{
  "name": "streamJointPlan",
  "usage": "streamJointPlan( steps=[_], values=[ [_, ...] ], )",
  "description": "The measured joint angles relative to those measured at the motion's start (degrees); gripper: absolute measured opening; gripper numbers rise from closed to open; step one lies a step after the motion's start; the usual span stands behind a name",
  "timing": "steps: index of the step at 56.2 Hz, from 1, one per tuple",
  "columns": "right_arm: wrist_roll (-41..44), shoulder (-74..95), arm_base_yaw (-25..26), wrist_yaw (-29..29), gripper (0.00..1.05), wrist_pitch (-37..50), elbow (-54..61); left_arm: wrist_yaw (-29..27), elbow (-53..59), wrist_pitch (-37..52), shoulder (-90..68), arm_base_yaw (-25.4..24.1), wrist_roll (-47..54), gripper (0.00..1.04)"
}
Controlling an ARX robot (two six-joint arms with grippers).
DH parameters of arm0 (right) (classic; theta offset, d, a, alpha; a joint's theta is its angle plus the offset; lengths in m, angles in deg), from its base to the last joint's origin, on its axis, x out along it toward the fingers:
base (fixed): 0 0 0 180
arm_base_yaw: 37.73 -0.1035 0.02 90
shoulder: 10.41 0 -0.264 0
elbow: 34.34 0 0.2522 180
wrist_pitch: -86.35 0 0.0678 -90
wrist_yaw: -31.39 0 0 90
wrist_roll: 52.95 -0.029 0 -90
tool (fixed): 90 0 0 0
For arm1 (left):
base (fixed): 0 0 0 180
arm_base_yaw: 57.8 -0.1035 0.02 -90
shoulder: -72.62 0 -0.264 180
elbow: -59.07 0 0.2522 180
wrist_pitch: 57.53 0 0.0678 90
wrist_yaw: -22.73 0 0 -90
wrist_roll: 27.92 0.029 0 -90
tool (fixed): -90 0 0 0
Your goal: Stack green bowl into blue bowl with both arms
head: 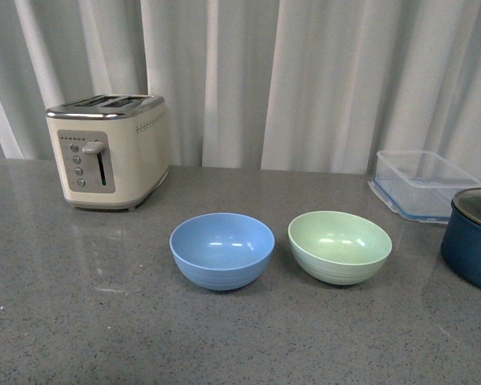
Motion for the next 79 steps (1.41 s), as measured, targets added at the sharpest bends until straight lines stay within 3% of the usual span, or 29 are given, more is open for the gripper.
streamJointPlan(
  steps=[25,33,79],
  values=[
    [0.00,0.00,0.00,0.00,0.95,0.00,0.00,0.26,5.22,-8.85,14.03,0.00,0.00,0.04],
    [0.00,0.00,0.00,0.00,0.95,0.00,0.00,0.31,6.67,-8.13,16.00,0.00,0.04,0.04],
    [0.00,0.00,0.00,0.00,0.95,0.00,0.00,0.33,6.67,-27.76,36.39,0.00,0.02,0.04]
  ],
)
